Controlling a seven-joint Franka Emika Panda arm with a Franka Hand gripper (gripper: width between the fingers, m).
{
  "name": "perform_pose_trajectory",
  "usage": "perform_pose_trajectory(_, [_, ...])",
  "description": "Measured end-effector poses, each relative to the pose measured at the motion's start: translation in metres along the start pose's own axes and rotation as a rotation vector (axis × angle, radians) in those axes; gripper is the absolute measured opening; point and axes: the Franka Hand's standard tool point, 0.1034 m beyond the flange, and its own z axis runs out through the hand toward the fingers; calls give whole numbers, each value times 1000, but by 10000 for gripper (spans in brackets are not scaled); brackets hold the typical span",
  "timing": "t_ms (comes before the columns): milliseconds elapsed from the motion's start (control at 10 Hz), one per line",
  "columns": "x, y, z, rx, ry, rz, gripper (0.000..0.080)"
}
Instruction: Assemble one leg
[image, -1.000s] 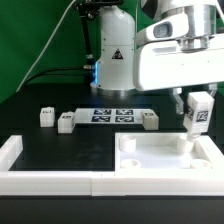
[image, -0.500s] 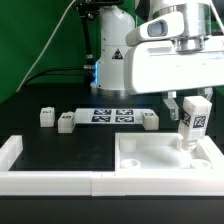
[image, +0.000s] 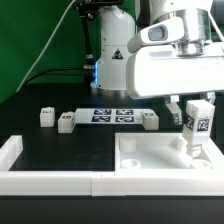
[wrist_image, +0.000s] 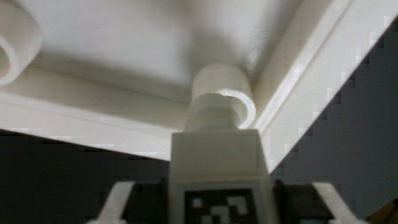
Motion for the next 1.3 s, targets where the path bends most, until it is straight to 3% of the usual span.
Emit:
perform_pose_trajectory(200, [6,-4,8,4,3,-5,288])
perform_pose_trajectory(1300, [-11,-8,27,-6,47,-15,288])
